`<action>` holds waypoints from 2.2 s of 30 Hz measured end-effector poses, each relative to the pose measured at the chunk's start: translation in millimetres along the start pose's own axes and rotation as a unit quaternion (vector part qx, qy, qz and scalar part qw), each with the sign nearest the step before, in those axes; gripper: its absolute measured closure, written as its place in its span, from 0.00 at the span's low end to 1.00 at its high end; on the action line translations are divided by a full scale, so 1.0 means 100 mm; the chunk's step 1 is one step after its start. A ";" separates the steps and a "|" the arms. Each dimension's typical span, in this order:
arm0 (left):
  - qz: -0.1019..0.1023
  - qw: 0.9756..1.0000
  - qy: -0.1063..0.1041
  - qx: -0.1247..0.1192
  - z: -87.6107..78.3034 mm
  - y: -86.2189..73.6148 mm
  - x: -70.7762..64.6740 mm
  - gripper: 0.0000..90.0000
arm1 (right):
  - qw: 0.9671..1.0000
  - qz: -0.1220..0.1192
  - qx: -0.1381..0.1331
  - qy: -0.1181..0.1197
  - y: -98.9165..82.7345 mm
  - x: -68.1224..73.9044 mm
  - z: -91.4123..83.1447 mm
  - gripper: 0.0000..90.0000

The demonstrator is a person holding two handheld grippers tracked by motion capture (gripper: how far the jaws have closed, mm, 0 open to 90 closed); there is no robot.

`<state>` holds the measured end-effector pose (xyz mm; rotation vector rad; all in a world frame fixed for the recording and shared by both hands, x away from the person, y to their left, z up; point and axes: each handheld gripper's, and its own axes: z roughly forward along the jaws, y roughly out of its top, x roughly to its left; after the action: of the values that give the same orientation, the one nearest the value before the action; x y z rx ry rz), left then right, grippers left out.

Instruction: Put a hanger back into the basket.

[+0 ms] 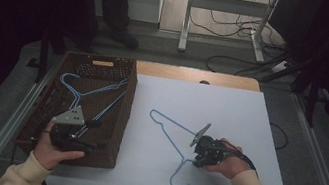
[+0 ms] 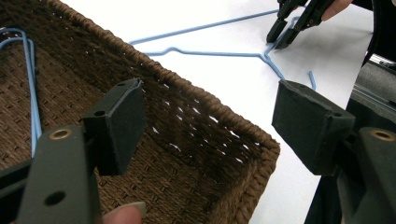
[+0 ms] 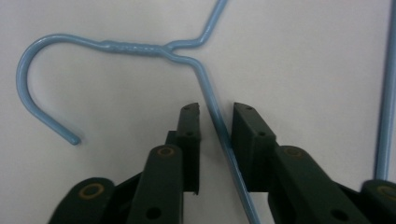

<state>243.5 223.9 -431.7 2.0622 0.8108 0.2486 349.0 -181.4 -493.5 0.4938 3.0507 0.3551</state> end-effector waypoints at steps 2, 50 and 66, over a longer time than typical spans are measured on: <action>0.001 1.000 -0.001 0.001 0.01 0.01 0.00 0.29 | 1.000 -0.011 0.012 -0.005 0.04 0.00 0.00 0.80; 0.052 0.999 -0.012 0.009 0.15 0.22 -0.15 0.33 | 0.986 0.068 -0.119 0.094 -0.06 -0.15 -0.39 0.97; 0.160 0.980 -0.049 0.110 1.05 0.91 -0.54 0.33 | 0.983 0.064 -0.136 0.108 -0.17 -0.12 -0.46 0.97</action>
<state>291.1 83.9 -414.9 2.3929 0.4602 0.2381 351.8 -210.4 -452.7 0.6763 3.1037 0.8711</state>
